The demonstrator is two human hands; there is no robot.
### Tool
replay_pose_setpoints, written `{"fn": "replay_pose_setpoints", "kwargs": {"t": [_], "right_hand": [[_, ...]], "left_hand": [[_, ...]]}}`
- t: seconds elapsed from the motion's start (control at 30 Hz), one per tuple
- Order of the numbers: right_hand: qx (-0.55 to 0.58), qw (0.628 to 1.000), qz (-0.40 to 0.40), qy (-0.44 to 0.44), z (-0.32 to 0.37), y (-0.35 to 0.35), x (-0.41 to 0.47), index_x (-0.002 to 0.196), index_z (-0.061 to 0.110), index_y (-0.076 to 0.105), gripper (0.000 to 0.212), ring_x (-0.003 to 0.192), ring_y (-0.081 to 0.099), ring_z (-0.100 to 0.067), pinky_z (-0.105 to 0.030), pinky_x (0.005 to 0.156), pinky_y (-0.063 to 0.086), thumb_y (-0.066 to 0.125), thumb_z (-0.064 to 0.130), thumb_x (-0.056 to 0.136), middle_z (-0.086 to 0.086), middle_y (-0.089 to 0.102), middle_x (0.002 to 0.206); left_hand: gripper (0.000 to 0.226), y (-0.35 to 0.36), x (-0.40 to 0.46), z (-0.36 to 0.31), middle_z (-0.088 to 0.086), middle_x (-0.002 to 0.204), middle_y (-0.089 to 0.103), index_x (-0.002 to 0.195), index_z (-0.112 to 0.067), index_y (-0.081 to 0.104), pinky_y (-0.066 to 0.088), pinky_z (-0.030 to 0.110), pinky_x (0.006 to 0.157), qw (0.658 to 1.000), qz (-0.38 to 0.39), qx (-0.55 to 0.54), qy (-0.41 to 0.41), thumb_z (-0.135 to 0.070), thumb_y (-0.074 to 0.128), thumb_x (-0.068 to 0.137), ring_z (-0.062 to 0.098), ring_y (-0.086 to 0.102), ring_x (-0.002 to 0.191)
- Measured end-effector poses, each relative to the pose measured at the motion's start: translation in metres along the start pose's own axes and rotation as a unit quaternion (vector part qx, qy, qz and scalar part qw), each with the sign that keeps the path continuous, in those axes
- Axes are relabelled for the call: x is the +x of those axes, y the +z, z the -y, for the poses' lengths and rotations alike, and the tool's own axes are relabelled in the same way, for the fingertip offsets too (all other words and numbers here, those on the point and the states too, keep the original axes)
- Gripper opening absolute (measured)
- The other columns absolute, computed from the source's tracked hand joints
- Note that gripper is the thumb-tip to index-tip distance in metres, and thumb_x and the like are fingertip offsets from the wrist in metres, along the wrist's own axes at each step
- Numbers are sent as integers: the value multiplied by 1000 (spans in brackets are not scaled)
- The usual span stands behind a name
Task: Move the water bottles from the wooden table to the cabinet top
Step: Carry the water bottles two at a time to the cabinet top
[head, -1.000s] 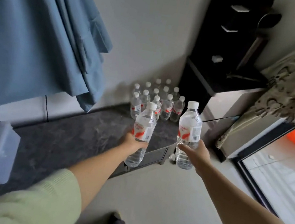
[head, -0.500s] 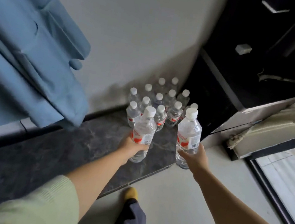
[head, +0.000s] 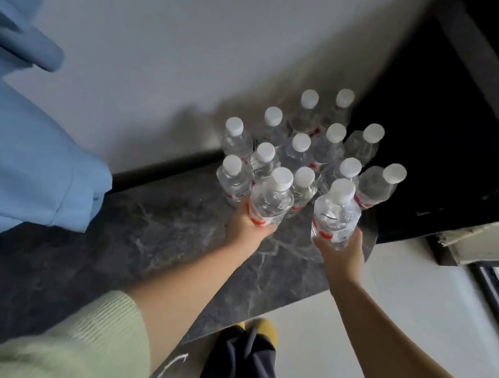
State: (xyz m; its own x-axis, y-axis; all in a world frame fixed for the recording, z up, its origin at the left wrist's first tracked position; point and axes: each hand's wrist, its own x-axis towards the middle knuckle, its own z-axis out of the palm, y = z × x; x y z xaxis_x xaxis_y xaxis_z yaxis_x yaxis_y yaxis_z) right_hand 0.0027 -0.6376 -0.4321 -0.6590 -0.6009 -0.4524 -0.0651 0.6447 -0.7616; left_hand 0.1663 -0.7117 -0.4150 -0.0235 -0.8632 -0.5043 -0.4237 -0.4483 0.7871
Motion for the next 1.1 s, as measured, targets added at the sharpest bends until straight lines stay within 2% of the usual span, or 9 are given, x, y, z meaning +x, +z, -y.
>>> {"fn": "replay_pose_setpoints", "kwargs": {"t": [0.13, 0.3, 0.53, 0.67, 0.77, 0.87, 0.9, 1.03, 1.1], "right_hand": [[40, 999, -3, -2, -20, 26, 18, 126, 24, 47, 59, 95, 57, -15, -27, 76, 39, 79, 22, 76, 9, 60, 105], [79, 997, 5, -4, -31, 47, 34, 131, 26, 42, 61, 102, 58, -12, -31, 86, 46, 76, 27, 81, 11, 59, 113], [61, 998, 27, -18, -43, 52, 58, 129, 33, 40, 60, 100, 59, -13, -33, 86, 49, 75, 26, 81, 13, 60, 108], [19, 999, 33, -29, -42, 49, 59, 134, 27, 36, 67, 107, 58, -17, -34, 87, 45, 76, 29, 80, 8, 60, 118], [-16, 999, 34, -21, -37, 48, 54, 138, 24, 32, 75, 114, 57, -24, -34, 87, 45, 76, 33, 78, -1, 58, 131], [-39, 998, 40, -3, -35, 39, 38, 144, 23, 28, 81, 117, 55, -27, -26, 74, 44, 76, 28, 78, -6, 50, 139], [-48, 998, 41, 3, -33, 33, 30, 146, 21, 27, 83, 120, 53, -27, -25, 75, 43, 76, 28, 79, -8, 47, 142], [-95, 994, 52, 17, -17, 15, 0, 149, 17, 24, 86, 125, 51, -30, -34, 95, 42, 75, 33, 82, -11, 42, 147], [-104, 992, 66, 8, 5, 2, -15, 148, 17, 25, 84, 118, 56, -32, -35, 85, 51, 75, 31, 81, -11, 44, 145]], "left_hand": [[65, 19, 19, 20, 6, 117, 67, 126, -12, 53, 46, 25, 88, 998, -50, -30, -2, -15, 84, 69, 21, 62, 105], [61, 33, 37, 38, 10, 114, 67, 125, -4, 53, 40, 12, 76, 997, -67, -24, 2, -10, 81, 72, 23, 62, 105], [66, 40, 58, 56, 9, 119, 65, 130, -6, 50, 37, 7, 76, 997, -60, -9, 38, -11, 81, 72, 22, 60, 108], [68, 38, 55, 54, 5, 122, 63, 131, -10, 47, 35, 7, 78, 998, -34, 1, 46, -12, 81, 72, 17, 57, 110], [72, 34, 47, 49, 4, 127, 60, 132, -13, 42, 39, 15, 89, 1000, -7, 6, 21, -15, 82, 72, 17, 56, 115], [84, 27, 29, 42, 8, 141, 49, 141, -12, 32, 38, 34, 107, 999, 18, 15, -31, -18, 81, 73, 23, 48, 128], [86, 23, 19, 37, 10, 145, 44, 144, -11, 29, 35, 37, 110, 999, 24, 20, -45, -19, 80, 75, 23, 44, 132], [87, 7, -12, 16, 13, 149, 35, 146, -12, 25, 33, 40, 111, 995, 56, 63, -54, -26, 77, 78, 24, 38, 136], [83, -7, -28, -5, 11, 146, 38, 145, -15, 26, 37, 40, 108, 994, 62, 82, -38, -29, 75, 80, 25, 42, 132]]}}
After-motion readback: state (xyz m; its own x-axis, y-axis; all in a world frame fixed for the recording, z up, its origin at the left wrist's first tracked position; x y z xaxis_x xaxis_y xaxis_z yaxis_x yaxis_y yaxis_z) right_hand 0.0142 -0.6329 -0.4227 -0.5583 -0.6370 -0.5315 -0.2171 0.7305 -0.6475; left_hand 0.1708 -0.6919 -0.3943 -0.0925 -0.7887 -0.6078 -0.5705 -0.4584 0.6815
